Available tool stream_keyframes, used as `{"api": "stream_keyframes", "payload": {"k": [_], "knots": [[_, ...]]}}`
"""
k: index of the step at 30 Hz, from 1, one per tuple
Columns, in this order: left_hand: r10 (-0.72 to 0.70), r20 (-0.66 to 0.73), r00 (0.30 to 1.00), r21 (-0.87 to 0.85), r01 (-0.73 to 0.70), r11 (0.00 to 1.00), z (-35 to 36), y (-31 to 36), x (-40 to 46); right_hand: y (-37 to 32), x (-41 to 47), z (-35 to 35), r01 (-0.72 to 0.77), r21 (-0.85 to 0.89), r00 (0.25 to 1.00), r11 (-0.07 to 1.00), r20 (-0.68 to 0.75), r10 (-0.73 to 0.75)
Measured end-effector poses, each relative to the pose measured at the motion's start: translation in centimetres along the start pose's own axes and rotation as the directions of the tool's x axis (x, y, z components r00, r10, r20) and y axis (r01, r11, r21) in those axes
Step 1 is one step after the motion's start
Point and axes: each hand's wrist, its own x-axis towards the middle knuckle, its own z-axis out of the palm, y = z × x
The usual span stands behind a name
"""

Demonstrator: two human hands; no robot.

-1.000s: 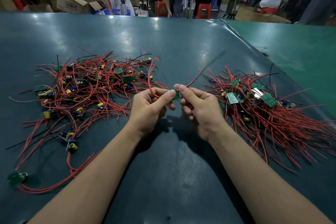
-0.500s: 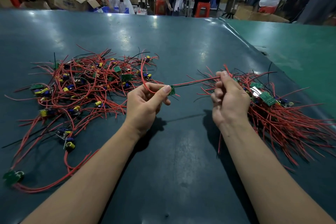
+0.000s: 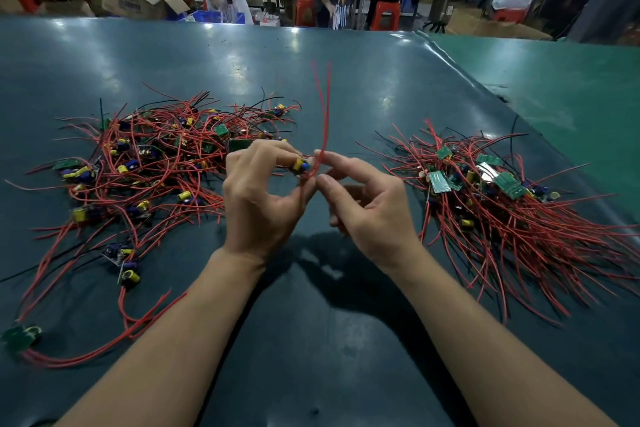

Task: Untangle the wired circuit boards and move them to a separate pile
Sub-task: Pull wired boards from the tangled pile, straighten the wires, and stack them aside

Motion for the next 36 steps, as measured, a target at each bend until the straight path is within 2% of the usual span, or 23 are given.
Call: {"api": "stream_keyframes", "payload": {"k": [5,7,12,17,21,30,36], "knots": [[0.154,0.077,0.985,0.126,-0.163,0.979,0.0,-0.1,0.4,0.0,0.6,-0.5,-0.088,0.166,0.993,0.982,-0.070,0.100],[0.168,0.115,0.979,0.147,-0.184,0.972,0.2,0.1,0.4,0.0,0.9,-0.6,-0.102,0.198,0.984,0.975,-0.121,0.128],[0.039,0.280,0.959,-0.122,-0.004,0.992,0.5,0.5,0.3,0.2,1.2,-1.1,-0.153,0.279,0.960,0.948,-0.185,0.209],[0.055,0.271,0.961,-0.095,-0.030,0.995,0.6,0.3,0.1,0.4,1.4,-1.2,-0.201,0.250,0.935,0.947,-0.239,0.261],[0.045,0.249,0.967,-0.081,-0.026,0.996,1.0,0.1,0.0,0.7,1.7,-1.2,-0.238,0.303,0.893,0.923,-0.305,0.331],[0.064,0.245,0.967,-0.069,-0.048,0.996,1.0,-0.3,0.0,0.4,3.1,-3.3,-0.062,0.365,0.738,0.929,-0.610,0.289],[0.083,0.245,0.966,-0.062,-0.069,0.996,1.1,-0.3,-0.1,0.5,3.2,-4.1,0.007,0.437,0.682,0.899,-0.659,0.316]]}}
